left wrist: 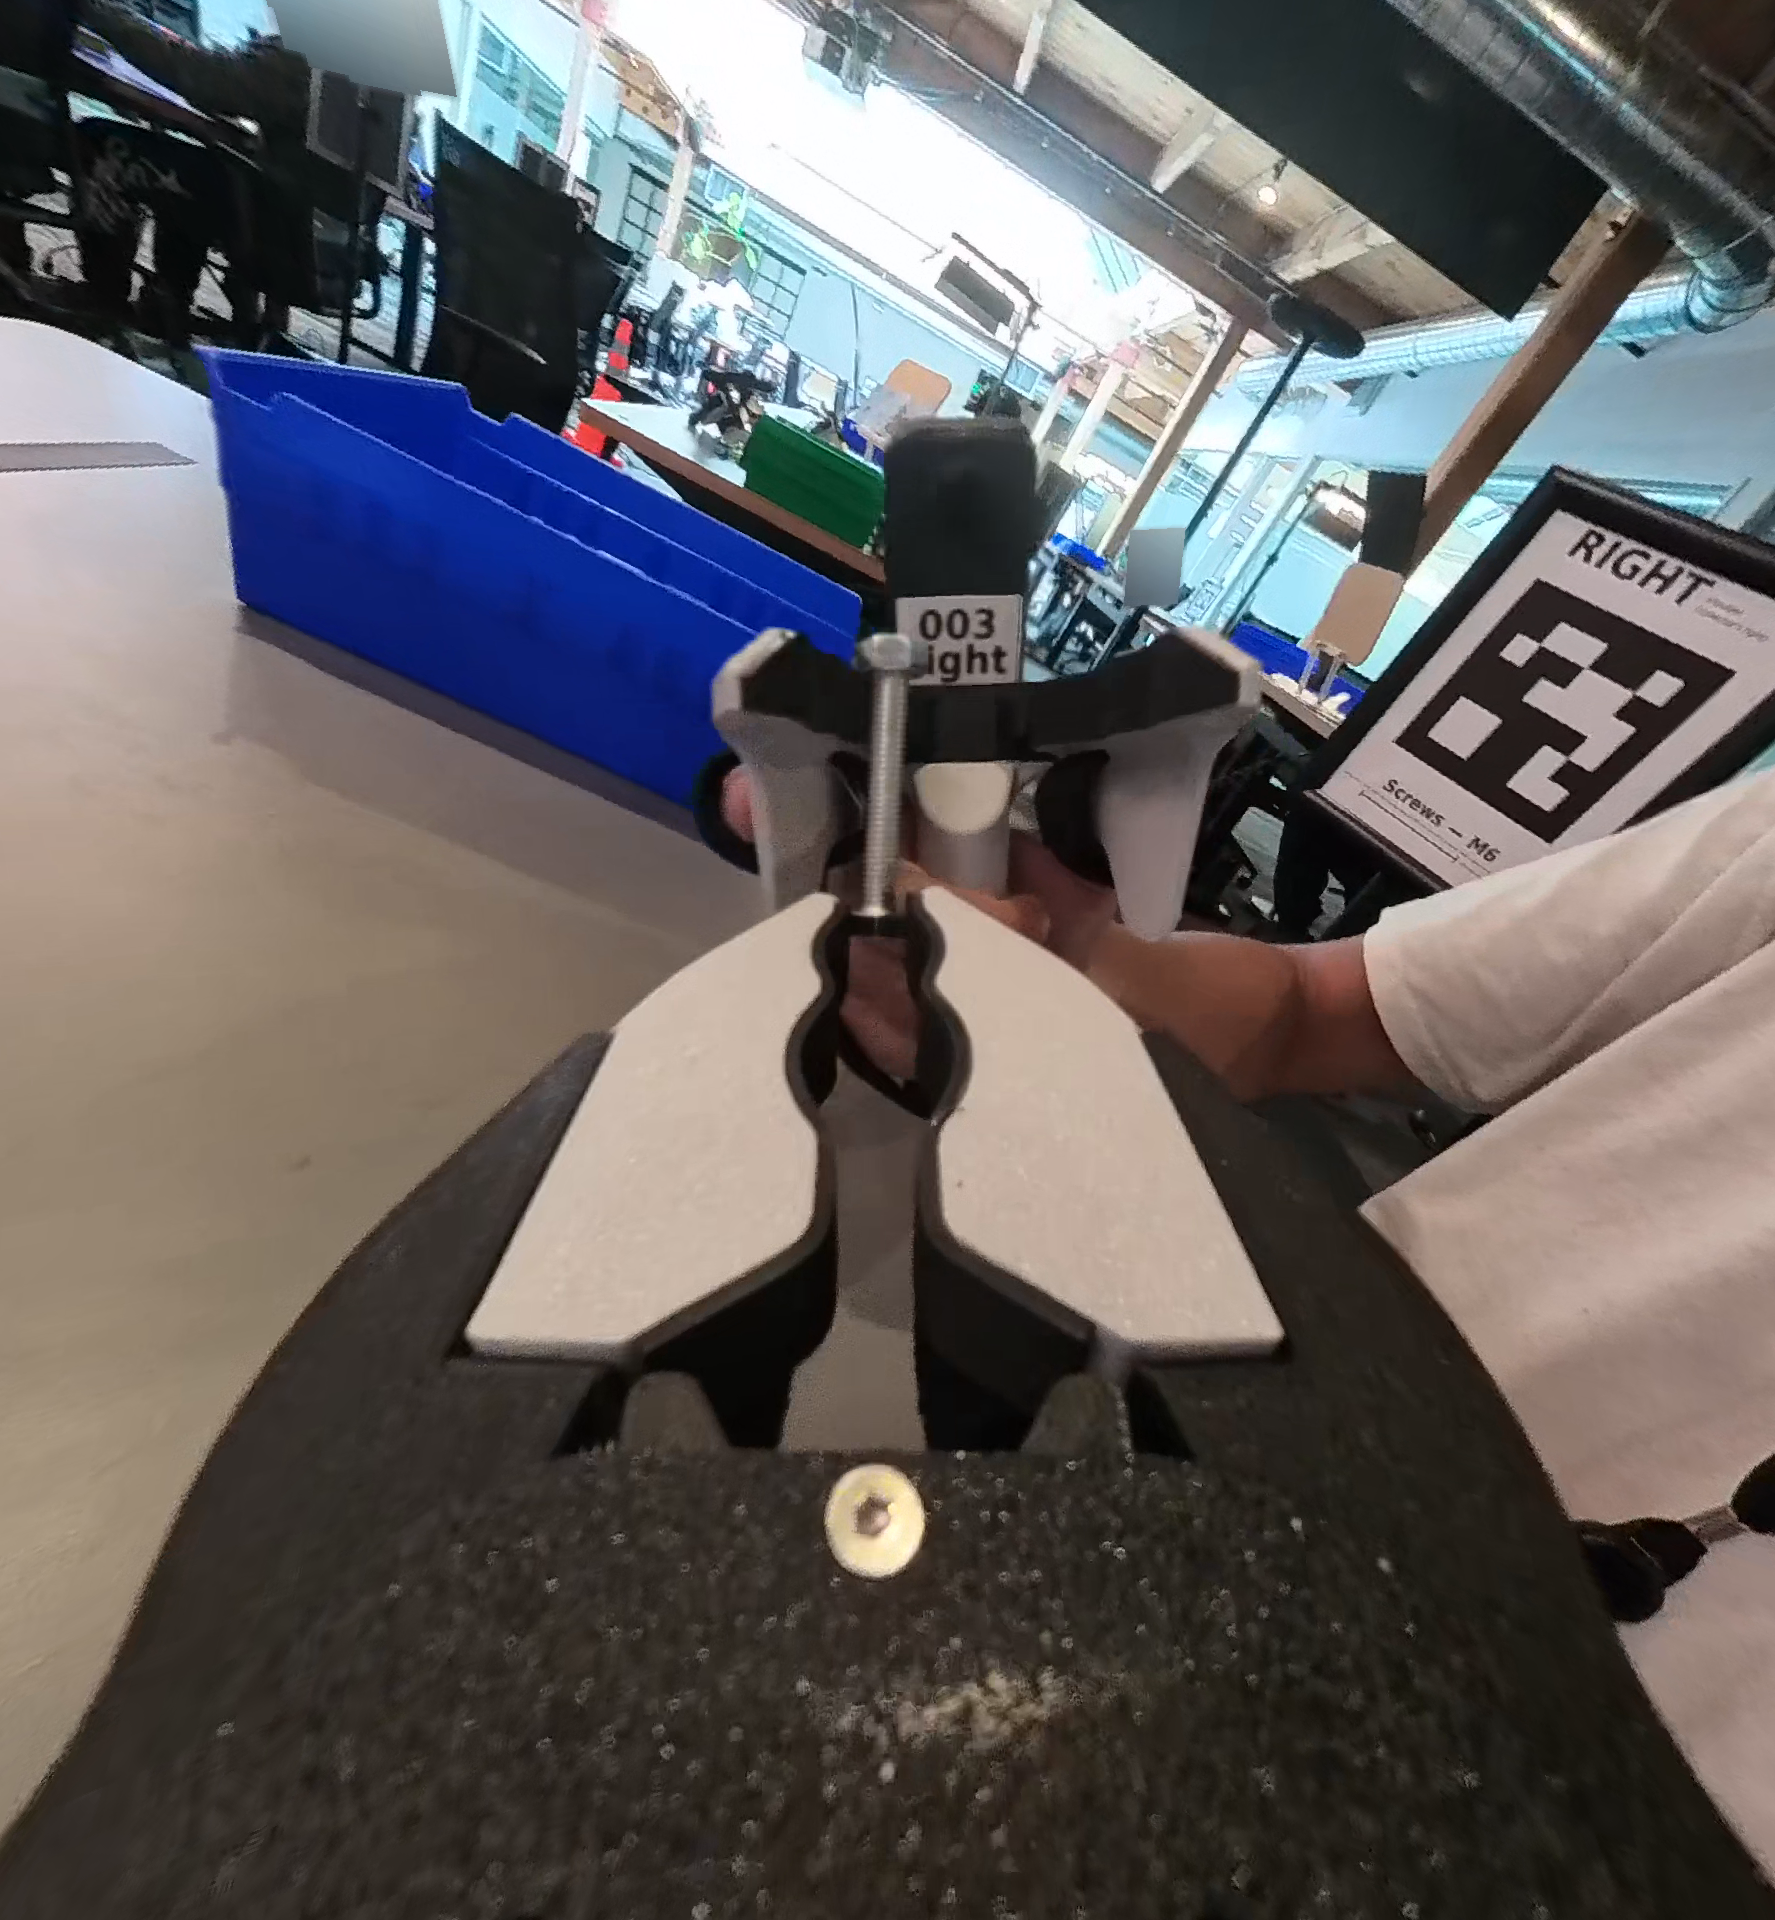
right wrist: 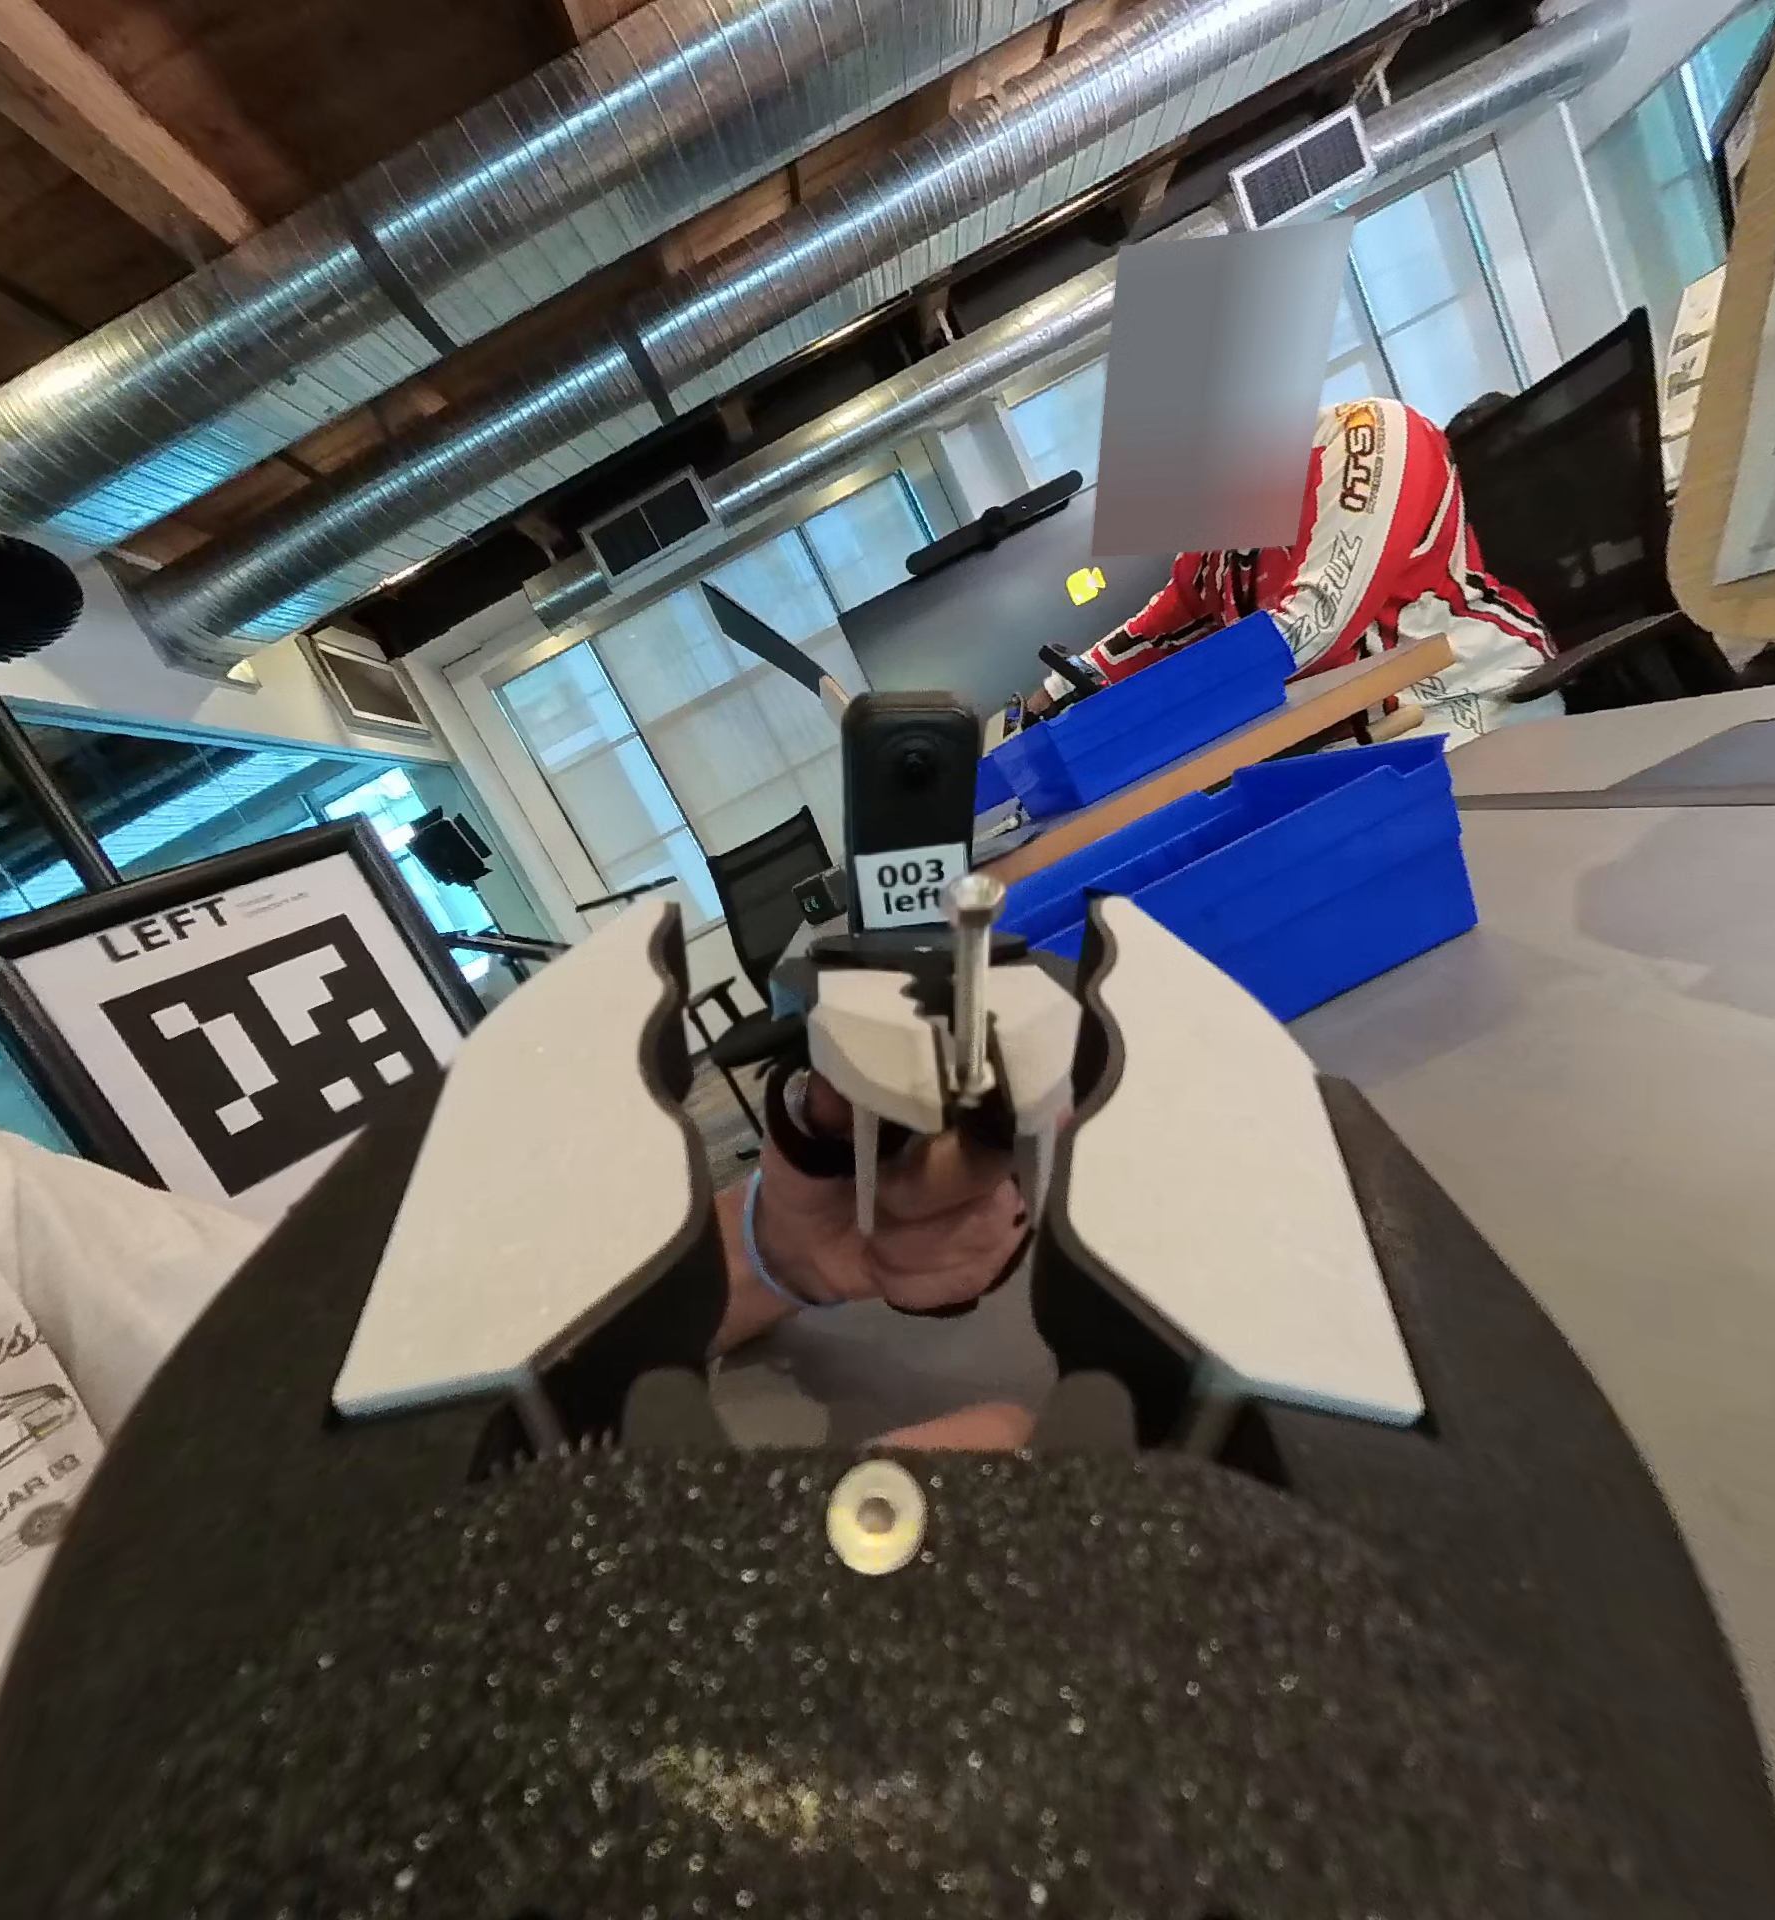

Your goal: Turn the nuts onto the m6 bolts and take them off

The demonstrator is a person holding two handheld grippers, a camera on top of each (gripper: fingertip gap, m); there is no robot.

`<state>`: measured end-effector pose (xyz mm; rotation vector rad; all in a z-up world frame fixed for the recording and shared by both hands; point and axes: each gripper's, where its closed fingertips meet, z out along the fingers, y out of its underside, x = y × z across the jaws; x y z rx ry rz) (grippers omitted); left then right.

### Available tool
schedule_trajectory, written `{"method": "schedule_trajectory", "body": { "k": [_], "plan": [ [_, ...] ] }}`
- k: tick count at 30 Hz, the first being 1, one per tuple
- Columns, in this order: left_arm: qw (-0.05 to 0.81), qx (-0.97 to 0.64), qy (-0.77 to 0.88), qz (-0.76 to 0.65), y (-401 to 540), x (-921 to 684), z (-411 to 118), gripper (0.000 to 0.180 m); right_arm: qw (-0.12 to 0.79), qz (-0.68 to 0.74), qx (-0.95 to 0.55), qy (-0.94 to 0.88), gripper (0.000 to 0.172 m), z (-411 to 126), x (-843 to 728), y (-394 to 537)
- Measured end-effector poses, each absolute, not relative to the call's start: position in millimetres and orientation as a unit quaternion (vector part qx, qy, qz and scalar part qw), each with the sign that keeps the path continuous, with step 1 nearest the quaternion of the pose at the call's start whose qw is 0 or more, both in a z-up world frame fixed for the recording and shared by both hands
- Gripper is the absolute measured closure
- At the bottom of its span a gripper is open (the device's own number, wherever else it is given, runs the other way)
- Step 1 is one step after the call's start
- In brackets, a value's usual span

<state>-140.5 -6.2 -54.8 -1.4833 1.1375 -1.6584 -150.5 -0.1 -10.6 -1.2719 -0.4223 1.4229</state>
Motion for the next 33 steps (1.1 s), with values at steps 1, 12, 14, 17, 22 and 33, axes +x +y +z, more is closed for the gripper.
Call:
{"method": "schedule_trajectory", "body": {
  "k": [1,12,14,17,22,33],
  "plan": [
    [0.314,-0.563,0.439,-0.626,-8.6,-138.5,-56.1,0.171,0.560,0.606,-0.536,-0.178,0.099,-9.0,-152.1,-0.6],
    [0.320,-0.572,0.422,-0.626,2.4,-145.1,-55.5,0.171,0.563,0.599,-0.542,-0.175,0.102,-13.5,-150.0,0.2],
    [0.313,-0.568,0.437,-0.623,-5.3,-140.0,-57.7,0.171,0.562,0.602,-0.541,-0.174,0.102,-12.6,-152.3,1.0],
    [0.310,-0.571,0.448,-0.614,-9.5,-134.2,-62.0,0.171,0.564,0.607,-0.529,-0.182,0.102,-8.1,-155.8,-5.0],
    [0.327,-0.577,0.418,-0.621,6.6,-144.1,-55.9,0.171,0.567,0.603,-0.529,-0.186,0.101,-8.5,-152.8,-7.3],
    [0.309,-0.575,0.451,-0.609,-7.3,-134.0,-63.7,0.171,0.568,0.601,-0.531,-0.186,0.101,-11.6,-157.8,-6.7]
  ]
}}
